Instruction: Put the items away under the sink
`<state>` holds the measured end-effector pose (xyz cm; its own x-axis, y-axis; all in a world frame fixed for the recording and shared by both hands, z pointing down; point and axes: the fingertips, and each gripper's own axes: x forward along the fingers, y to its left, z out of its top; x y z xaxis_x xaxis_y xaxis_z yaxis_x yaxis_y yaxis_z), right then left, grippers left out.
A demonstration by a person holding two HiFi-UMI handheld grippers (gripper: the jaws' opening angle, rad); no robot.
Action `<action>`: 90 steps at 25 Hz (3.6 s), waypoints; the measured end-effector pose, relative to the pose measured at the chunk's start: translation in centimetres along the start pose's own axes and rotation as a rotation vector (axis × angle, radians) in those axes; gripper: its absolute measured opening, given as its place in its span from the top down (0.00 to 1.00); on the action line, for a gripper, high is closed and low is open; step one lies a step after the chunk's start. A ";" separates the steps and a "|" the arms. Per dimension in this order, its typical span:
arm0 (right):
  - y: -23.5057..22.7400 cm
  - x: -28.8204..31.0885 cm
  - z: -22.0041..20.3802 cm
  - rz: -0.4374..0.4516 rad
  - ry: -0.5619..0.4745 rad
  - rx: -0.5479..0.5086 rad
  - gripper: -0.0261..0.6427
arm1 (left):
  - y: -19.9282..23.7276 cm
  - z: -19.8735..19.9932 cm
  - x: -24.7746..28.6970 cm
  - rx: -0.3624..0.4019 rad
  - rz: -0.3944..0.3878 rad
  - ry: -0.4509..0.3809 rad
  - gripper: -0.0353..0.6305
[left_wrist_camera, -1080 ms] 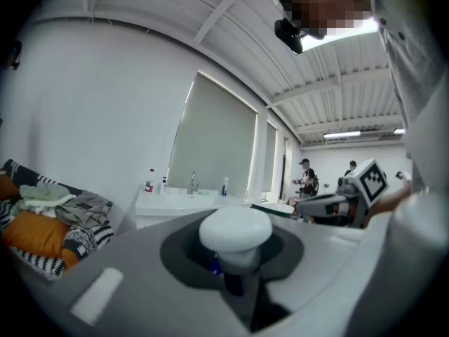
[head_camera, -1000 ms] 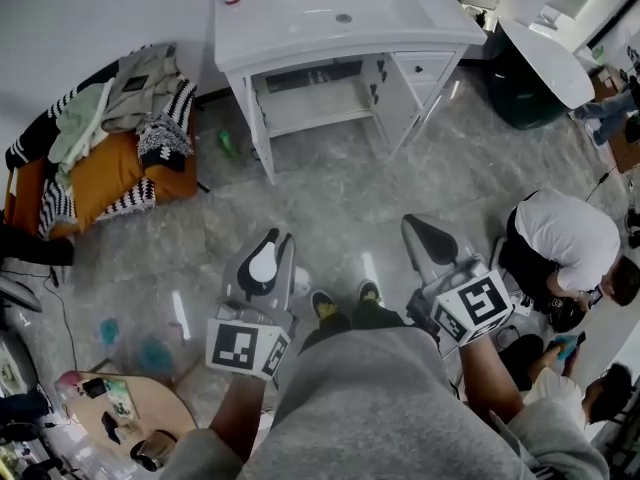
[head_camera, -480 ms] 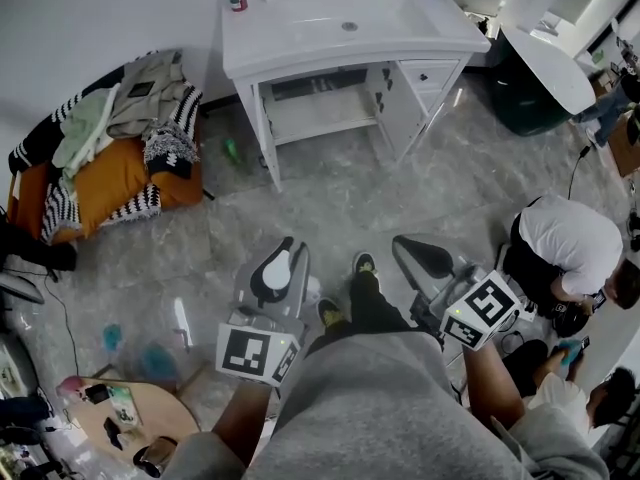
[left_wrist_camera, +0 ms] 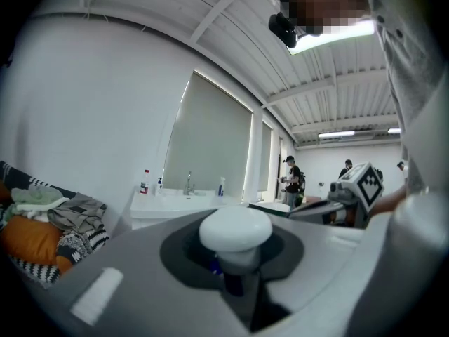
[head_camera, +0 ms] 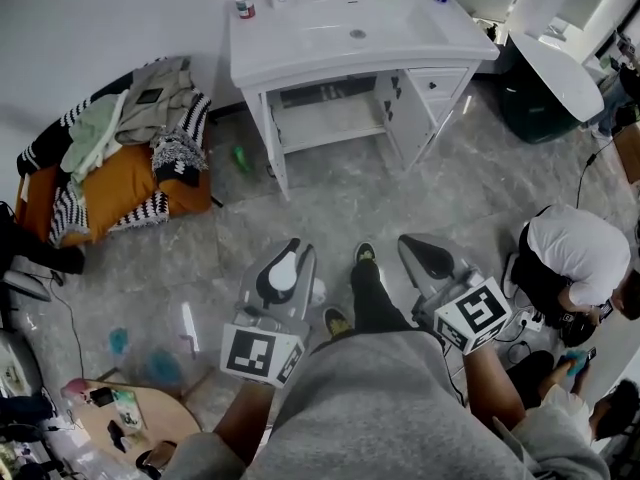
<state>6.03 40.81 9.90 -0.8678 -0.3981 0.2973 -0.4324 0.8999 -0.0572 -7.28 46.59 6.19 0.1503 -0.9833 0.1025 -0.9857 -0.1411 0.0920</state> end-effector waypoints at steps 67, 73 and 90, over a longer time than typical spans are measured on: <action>-31.5 13.6 5.5 -0.075 -0.089 0.064 0.96 | 3.2 3.7 31.6 0.064 0.010 0.082 0.83; -31.7 13.6 6.0 -0.082 -0.116 0.085 0.96 | 2.7 4.5 31.6 0.074 -0.002 0.075 0.83; -31.5 15.9 6.3 -0.075 -0.085 0.072 0.96 | 5.0 3.8 32.5 0.050 0.010 0.077 0.83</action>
<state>4.29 4.98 10.46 -0.8485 -0.4804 0.2220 -0.5109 0.8529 -0.1070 -7.64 13.53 6.21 0.1441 -0.9732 0.1789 -0.9894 -0.1390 0.0409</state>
